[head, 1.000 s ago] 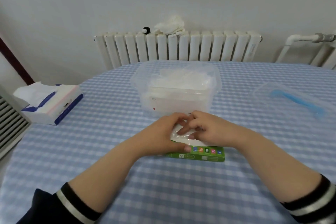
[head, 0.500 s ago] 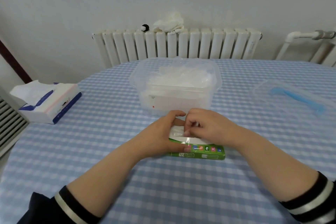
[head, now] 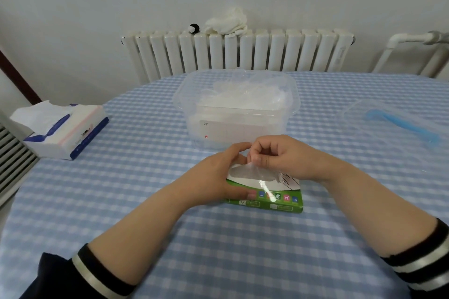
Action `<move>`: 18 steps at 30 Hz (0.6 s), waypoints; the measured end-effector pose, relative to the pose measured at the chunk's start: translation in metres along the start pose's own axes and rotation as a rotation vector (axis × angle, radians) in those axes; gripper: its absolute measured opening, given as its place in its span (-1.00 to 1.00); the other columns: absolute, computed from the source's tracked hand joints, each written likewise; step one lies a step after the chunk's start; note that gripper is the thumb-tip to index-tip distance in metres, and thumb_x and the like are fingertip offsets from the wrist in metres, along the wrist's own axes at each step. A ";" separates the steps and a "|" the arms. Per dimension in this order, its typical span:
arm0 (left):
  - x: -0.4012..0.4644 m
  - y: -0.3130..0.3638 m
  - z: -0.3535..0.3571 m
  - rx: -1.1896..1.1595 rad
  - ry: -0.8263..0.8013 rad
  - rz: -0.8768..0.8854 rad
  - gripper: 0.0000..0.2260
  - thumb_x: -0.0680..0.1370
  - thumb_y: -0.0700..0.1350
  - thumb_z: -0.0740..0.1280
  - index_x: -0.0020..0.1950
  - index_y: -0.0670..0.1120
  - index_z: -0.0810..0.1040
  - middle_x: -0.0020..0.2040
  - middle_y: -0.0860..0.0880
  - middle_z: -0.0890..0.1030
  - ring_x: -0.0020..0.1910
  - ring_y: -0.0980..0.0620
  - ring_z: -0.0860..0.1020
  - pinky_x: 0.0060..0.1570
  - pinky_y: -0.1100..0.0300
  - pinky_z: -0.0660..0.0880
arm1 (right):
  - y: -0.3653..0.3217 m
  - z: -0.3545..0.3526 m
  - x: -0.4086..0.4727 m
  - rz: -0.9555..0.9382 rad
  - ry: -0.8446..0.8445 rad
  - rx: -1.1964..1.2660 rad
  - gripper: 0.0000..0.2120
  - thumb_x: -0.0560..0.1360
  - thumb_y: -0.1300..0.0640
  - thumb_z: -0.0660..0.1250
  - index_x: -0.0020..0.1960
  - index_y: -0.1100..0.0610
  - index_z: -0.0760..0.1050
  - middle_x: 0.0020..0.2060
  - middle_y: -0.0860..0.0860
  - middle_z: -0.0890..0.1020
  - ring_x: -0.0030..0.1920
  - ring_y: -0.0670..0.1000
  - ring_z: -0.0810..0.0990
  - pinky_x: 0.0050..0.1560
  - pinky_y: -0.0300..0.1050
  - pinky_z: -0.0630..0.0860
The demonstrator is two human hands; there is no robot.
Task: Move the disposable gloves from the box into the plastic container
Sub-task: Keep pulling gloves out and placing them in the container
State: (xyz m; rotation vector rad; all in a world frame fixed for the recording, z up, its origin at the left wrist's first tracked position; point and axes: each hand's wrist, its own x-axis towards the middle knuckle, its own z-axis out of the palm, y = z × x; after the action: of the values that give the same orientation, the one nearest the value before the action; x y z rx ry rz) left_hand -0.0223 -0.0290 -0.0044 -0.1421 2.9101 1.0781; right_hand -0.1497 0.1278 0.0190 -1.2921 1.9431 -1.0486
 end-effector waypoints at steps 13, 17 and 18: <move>-0.001 0.001 -0.001 -0.049 -0.010 -0.061 -0.32 0.36 0.11 0.56 0.34 0.18 0.24 0.10 0.30 0.48 0.06 0.23 0.48 -0.07 0.43 0.38 | -0.019 0.006 -0.006 -0.093 0.339 0.014 -0.78 0.47 0.03 0.41 -0.15 0.20 0.61 -0.29 -0.02 0.66 -0.26 -0.10 0.60 -0.13 -0.23 0.54; 0.001 -0.003 -0.001 -0.042 -0.037 -0.048 -0.34 0.35 0.15 0.55 0.27 0.19 0.20 0.32 0.30 0.48 0.25 0.27 0.41 0.11 0.36 0.32 | -0.034 -0.010 -0.012 -0.096 0.515 0.574 -0.67 0.43 -0.06 0.28 -0.15 0.22 0.59 -0.27 0.08 0.70 -0.22 0.03 0.68 -0.14 -0.11 0.63; 0.001 -0.004 -0.001 -0.043 -0.041 -0.042 -0.30 0.35 0.15 0.55 0.33 0.19 0.21 0.35 0.30 0.46 0.26 0.29 0.39 0.13 0.37 0.31 | -0.036 -0.011 -0.013 -0.088 0.489 0.644 -0.66 0.44 -0.06 0.25 -0.14 0.22 0.58 -0.24 0.09 0.71 -0.22 0.04 0.68 -0.15 -0.11 0.63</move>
State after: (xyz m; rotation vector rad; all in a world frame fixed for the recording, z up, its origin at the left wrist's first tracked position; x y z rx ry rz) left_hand -0.0232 -0.0326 -0.0064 -0.1792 2.8366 1.1234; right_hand -0.1369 0.1352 0.0558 -0.8045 1.6345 -1.9740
